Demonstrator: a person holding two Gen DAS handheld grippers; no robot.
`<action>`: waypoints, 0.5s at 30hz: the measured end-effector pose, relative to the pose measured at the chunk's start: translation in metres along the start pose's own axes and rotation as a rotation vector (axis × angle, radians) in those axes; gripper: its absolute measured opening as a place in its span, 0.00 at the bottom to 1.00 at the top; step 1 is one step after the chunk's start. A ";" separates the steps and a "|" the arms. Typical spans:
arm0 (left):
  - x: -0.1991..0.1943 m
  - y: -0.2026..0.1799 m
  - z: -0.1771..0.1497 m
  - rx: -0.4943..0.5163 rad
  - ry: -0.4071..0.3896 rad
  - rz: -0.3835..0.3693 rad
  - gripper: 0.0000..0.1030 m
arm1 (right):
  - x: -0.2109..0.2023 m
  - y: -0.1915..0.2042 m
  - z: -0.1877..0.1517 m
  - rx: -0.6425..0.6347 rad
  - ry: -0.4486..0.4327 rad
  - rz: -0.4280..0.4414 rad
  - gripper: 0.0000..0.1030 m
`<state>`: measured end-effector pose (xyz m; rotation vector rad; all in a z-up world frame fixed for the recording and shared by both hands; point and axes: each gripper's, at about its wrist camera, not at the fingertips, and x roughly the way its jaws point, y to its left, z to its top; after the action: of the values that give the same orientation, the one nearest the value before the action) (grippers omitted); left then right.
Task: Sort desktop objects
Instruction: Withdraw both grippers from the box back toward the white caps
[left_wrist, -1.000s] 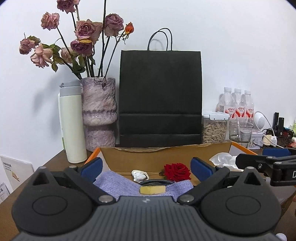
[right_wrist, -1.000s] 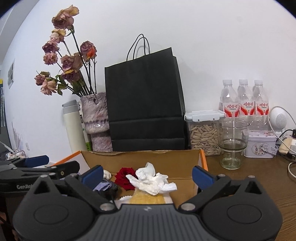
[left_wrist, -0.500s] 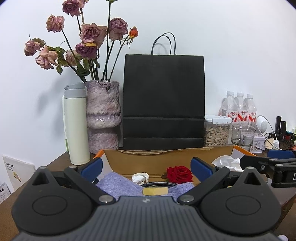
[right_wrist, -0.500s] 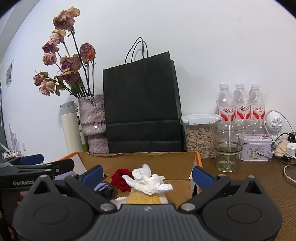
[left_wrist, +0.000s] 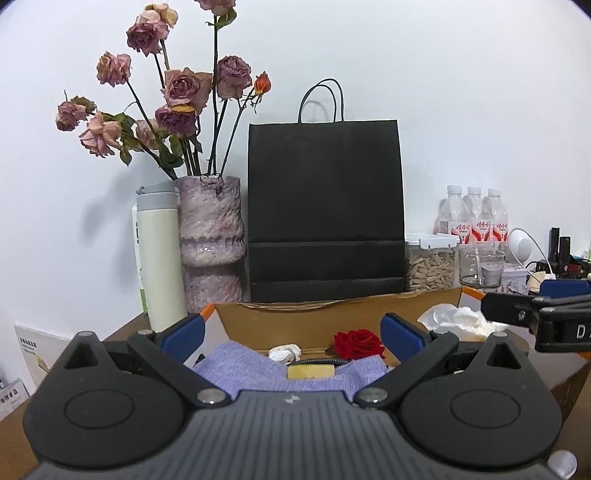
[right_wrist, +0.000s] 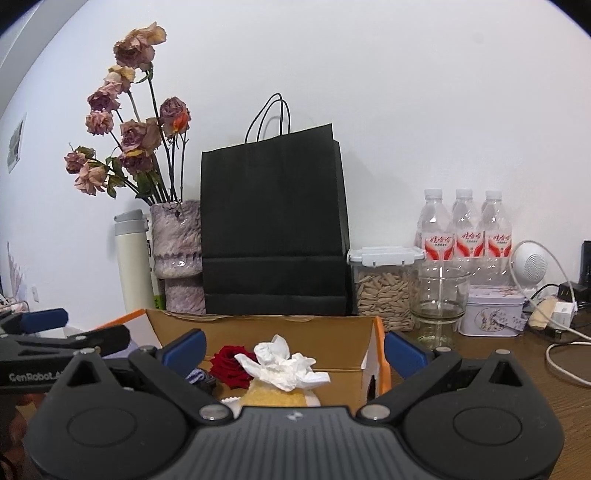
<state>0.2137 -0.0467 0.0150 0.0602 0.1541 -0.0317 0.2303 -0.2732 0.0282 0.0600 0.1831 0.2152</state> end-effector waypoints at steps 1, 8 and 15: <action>-0.002 0.000 -0.001 0.002 0.003 0.002 1.00 | -0.003 0.000 -0.001 -0.001 -0.001 -0.003 1.00; -0.021 0.002 -0.009 0.032 0.025 0.011 1.00 | -0.026 -0.001 -0.006 -0.007 0.000 -0.027 1.00; -0.045 -0.001 -0.013 0.086 0.004 0.018 1.00 | -0.048 0.009 -0.014 -0.069 -0.010 -0.051 1.00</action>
<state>0.1672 -0.0459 0.0089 0.1476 0.1566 -0.0205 0.1795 -0.2747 0.0234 -0.0116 0.1673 0.1706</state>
